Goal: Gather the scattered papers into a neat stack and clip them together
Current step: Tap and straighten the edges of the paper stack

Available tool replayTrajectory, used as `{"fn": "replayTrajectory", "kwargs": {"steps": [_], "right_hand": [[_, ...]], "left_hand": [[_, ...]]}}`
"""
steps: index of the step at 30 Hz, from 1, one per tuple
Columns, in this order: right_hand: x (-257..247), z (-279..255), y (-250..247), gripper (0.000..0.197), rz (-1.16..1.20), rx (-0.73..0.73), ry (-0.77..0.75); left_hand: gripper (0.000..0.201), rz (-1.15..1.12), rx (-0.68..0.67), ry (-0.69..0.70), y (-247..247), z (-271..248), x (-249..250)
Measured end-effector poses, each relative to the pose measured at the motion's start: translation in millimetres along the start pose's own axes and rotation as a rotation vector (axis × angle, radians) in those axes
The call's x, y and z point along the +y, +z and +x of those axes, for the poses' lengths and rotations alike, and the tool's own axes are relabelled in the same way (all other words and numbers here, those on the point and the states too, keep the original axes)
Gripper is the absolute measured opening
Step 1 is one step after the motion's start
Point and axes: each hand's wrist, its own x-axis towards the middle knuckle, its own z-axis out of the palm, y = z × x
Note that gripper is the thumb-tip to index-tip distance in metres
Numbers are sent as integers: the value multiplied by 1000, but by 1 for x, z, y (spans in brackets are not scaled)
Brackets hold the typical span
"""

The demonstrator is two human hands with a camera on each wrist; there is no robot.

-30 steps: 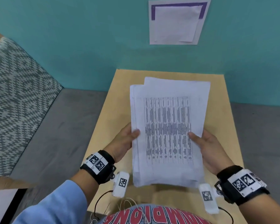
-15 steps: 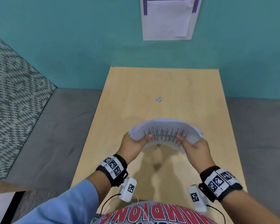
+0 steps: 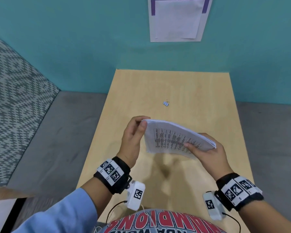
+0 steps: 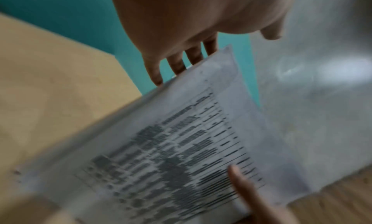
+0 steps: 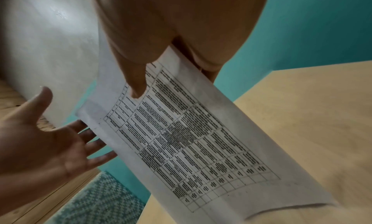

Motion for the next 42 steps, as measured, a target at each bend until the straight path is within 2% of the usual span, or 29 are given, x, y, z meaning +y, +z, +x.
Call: {"fn": "replayTrajectory", "kwargs": {"steps": [4, 7, 9, 11, 12, 13, 14, 16, 17, 19, 20, 22, 23, 24, 26, 27, 29, 30, 32, 33, 34, 36, 37, 39, 42], "right_hand": [[2, -1, 0, 23, -12, -1, 10], [4, 0, -4, 32, -59, -46, 5], [5, 0, -6, 37, -57, -78, 43], [2, 0, -4, 23, -61, -65, 84], [-1, -1, -3, 13, -91, -51, 103], [-3, 0, -3, 8, -125, -41, 98], [-9, -1, -2, 12, -164, -44, 76], [-11, -2, -5, 22, -288, -106, -24], [-11, -3, -5, 23, -357, -149, -83], [-18, -6, -6, 17, -467, -250, -178], [-20, -8, -6, 16, -479, -318, -215], [-28, -10, -5, 43, -501, -389, -249], [-29, -9, -8, 49, -514, -398, -219], [-29, -8, -12, 47, -513, -395, -174], [-20, -3, -31, 27, -504, -295, -77], [-14, -1, -45, 27, -517, -232, -2], [-3, -1, -70, 49, -513, -142, 142], [1, 0, -78, 53, -441, -99, 193], [4, -1, -85, 49, -218, -83, 213], [3, -2, -85, 46, -116, -90, 202], [0, -1, -85, 46, -16, -86, 203], [-5, 6, -84, 49, 198, -14, 191], [-10, 10, -83, 50, 305, 20, 184], [-18, 16, -80, 49, 454, 34, 193], [-26, 19, -70, 44, 410, -105, 284]], "left_hand": [[37, 0, 60, -127, 13, 13, 10], [49, -4, 78, -103, 17, 17, 23], [49, 105, 29, -110, 22, 17, 28], [50, 281, -33, -102, 24, 15, 29], [52, 363, -45, -45, 23, 13, 32], [58, 464, -39, 80, 21, 10, 36], [68, 588, -51, 265, 19, 7, 43], [81, 935, -187, 604, 19, 3, 60], [80, 1085, -320, 660, 23, 1, 69], [63, 1299, -580, 548, 30, 1, 73], [50, 1391, -667, 476, 32, 3, 69], [34, 1493, -738, 402, 32, 7, 63], [31, 1487, -733, 384, 29, 8, 61], [28, 1454, -725, 383, 25, 10, 59], [16, 1320, -716, 341, 15, 13, 58], [13, 1217, -693, 288, 7, 14, 58], [30, 1002, -595, 143, -11, 17, 53], [41, 878, -548, 56, -20, 18, 51], [63, 658, -492, -77, -33, 19, 48], [66, 600, -474, -103, -36, 18, 47], [56, 553, -446, -115, -37, 18, 47], [21, 430, -343, -157, -40, 16, 47], [12, 364, -299, -177, -41, 15, 48], [12, 252, -236, -197, -45, 16, 44], [24, 111, -216, -249, -49, 20, 34]]}}
